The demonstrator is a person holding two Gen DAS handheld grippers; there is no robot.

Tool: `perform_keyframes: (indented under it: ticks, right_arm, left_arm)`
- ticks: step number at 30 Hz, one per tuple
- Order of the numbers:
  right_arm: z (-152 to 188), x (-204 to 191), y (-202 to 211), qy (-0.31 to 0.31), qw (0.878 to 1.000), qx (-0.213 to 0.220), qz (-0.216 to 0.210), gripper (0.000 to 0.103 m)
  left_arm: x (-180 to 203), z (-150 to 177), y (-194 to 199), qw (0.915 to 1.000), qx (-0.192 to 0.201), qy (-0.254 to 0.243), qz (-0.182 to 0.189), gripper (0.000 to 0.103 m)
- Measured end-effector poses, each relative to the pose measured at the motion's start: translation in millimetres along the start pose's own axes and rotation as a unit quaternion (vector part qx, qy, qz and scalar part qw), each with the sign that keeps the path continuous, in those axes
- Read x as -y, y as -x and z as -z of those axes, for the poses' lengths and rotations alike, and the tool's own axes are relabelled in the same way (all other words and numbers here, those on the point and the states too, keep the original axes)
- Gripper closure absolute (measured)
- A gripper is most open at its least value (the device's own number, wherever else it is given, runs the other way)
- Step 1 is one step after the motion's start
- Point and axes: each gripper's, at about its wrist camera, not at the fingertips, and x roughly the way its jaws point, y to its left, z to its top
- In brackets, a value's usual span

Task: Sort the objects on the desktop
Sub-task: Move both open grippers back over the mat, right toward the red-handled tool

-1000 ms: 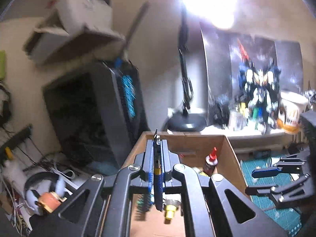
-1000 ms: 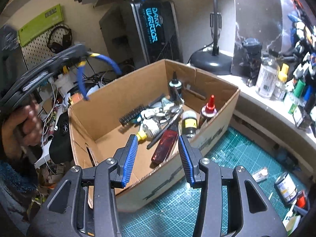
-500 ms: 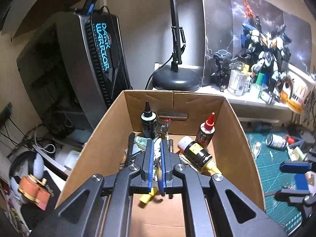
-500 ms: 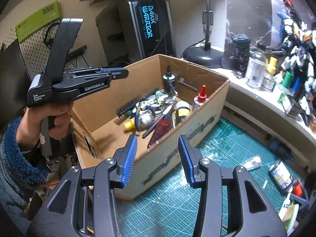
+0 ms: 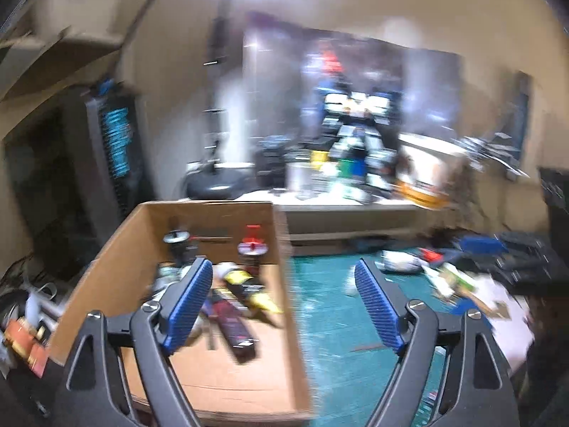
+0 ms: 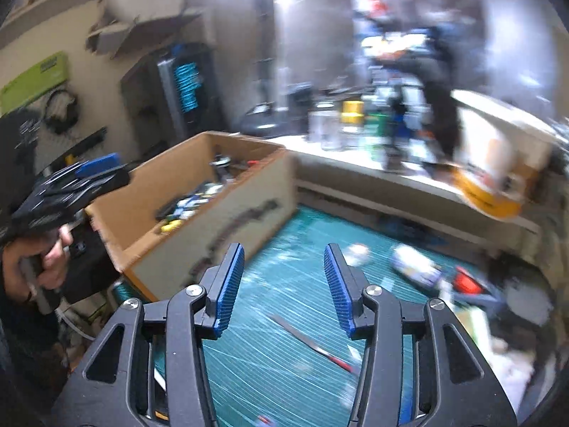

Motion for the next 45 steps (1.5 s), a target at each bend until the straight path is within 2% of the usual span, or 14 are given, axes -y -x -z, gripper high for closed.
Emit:
perform_keyframes:
  ticks: [2,3,7,14,18,22,24,26,33,36,45]
  right_arm:
    - [10.2,20.0,21.9,-0.016,0.999,0.009,0.027,0.055]
    - [15.1,28.8,32.3,-0.024,0.999,0.013,0.04,0.051]
    - [35.3,57.8,67.9,-0.051,0.995,0.026,0.083,0.05]
    - [74.2,89.7,95.0,-0.066,0.989,0.009,0.136,0.05]
    - [94.9,100.3,95.3,-0.071,0.986,-0.015,0.148,0.052]
    - [115.6,101.5,86.5,-0.064,0.987,-0.041,0.142,0.057]
    - [125.5,99.8,75.3,-0.062,0.988,-0.056,0.131,0.067]
    - [135.0,95.9,62.5,-0.058,0.989,-0.075,0.117,0.071]
    - [159.2,90.1,24.4,-0.043,0.988,-0.126,0.079,0.089]
    - [166.4,94.7,10.4,-0.037,0.986,-0.148,0.069,0.094]
    - [176.1,98.4,-27.1,-0.003,0.979,-0.201,0.035,0.094]
  left_arm:
    - [18.6,0.7,0.0,0.9997,0.001,-0.015,0.018,0.011]
    - [28.8,1.4,-0.4,0.9992,0.004,-0.024,0.031,0.011]
    - [57.8,7.3,-10.7,0.9968,-0.001,-0.042,0.068,0.011]
    - [83.9,22.9,-53.5,0.9899,-0.051,-0.037,0.127,0.011]
    - [90.3,38.2,-78.6,0.9864,-0.084,-0.03,0.138,0.011]
    - [99.7,65.1,-101.1,0.982,-0.121,-0.05,0.136,0.011]
    - [104.8,79.7,-110.3,0.9793,-0.137,-0.06,0.137,0.011]
    - [108.2,94.6,-120.7,0.9756,-0.159,-0.058,0.14,0.011]
    - [109.5,119.9,-127.4,0.9692,-0.174,-0.032,0.172,0.011]
    - [111.2,124.6,-132.4,0.9676,-0.182,-0.035,0.171,0.011]
    - [111.3,129.3,-134.0,0.9647,-0.194,-0.041,0.174,0.011]
